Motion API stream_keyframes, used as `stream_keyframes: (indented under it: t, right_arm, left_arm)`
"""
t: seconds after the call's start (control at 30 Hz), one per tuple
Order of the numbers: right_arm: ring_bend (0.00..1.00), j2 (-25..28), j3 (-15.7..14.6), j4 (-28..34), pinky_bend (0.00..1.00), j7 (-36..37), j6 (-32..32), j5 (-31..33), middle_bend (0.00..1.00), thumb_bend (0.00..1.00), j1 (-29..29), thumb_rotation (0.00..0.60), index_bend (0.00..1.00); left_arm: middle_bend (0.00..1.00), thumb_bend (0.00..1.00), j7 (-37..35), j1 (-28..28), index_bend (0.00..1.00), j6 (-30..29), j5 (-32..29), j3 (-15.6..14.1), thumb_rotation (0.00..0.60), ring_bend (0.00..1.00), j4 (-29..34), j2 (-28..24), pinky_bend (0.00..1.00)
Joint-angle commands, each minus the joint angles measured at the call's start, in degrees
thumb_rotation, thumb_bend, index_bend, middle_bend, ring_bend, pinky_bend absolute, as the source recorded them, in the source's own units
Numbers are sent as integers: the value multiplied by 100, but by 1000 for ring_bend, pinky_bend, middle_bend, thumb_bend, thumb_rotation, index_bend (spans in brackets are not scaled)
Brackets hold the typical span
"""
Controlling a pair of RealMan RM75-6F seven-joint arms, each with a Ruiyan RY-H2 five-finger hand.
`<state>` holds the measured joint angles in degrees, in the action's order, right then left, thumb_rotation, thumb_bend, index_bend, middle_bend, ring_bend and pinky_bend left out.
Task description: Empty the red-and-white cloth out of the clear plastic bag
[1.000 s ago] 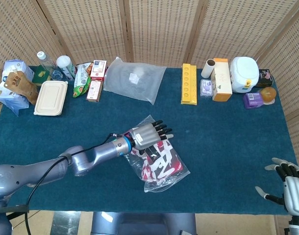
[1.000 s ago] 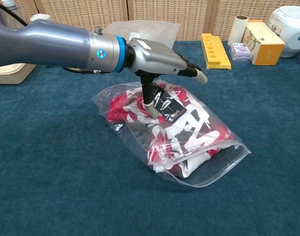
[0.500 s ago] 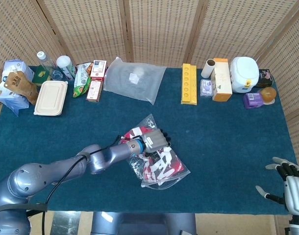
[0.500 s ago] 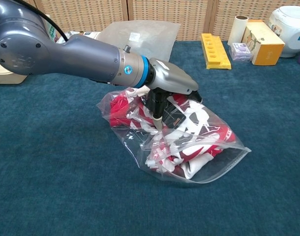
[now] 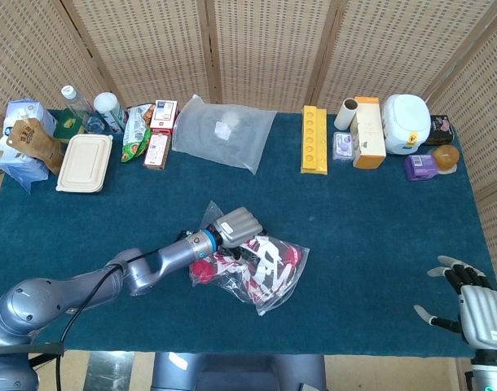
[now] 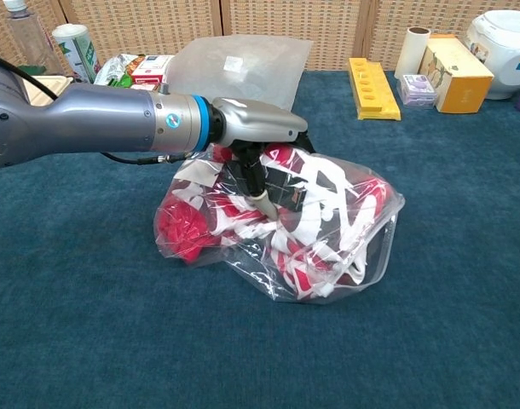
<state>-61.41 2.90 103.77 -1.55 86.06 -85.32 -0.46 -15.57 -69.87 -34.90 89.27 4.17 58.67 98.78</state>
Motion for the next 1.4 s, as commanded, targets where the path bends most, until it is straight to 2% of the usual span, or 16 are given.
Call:
stream_keyframes:
  t: [0.03,0.1,0.3,0.5,0.63,0.9,1.17,1.4]
  right_arm:
    - [234,43,39,28,226,18,-138,8,258,180,111,514,351]
    - [254,62,72,15,248,43,-231,-3,273,181,198,517,351]
    - [329,7,190,-131,336,153,-390,-92,334,181,435,515,370]
    - [411,-128,314,-379,425,268,-433,-255,396,181,658,517,421]
    - [467,-421,460,-820,493,423,-429,-533,427,181,955,517,446]
    - [494,-789,598,-1270,528,527,-403,-935,441,175,1407,513,451]
    - [527,-1125,620,-1575,560,571,-177,-1319,448,165,1681,509,451]
    - [529,-1322,603,-1590,566,573,-108,-1603,448,162,1946,516,450]
  left_arm:
    - [628,169,-402,285,812,-620,94,-62,600,612,-196,89,645]
    - [628,168,-695,455,812,-1071,175,-81,600,612,-366,190,645]
    - [628,168,-1499,768,812,-1922,297,-101,600,612,-850,435,645]
    - [628,167,-2057,908,812,-2359,299,-43,600,612,-1184,599,643]
    - [628,168,-2522,1039,812,-2730,240,68,600,612,-1288,712,641]
    - [628,167,-2952,1065,813,-2876,198,146,600,612,-1259,822,638]
    - [629,168,-2893,901,813,-2837,187,277,600,612,-1153,897,636]
    - [628,167,-2855,697,812,-2659,102,428,600,612,-1072,1067,636]
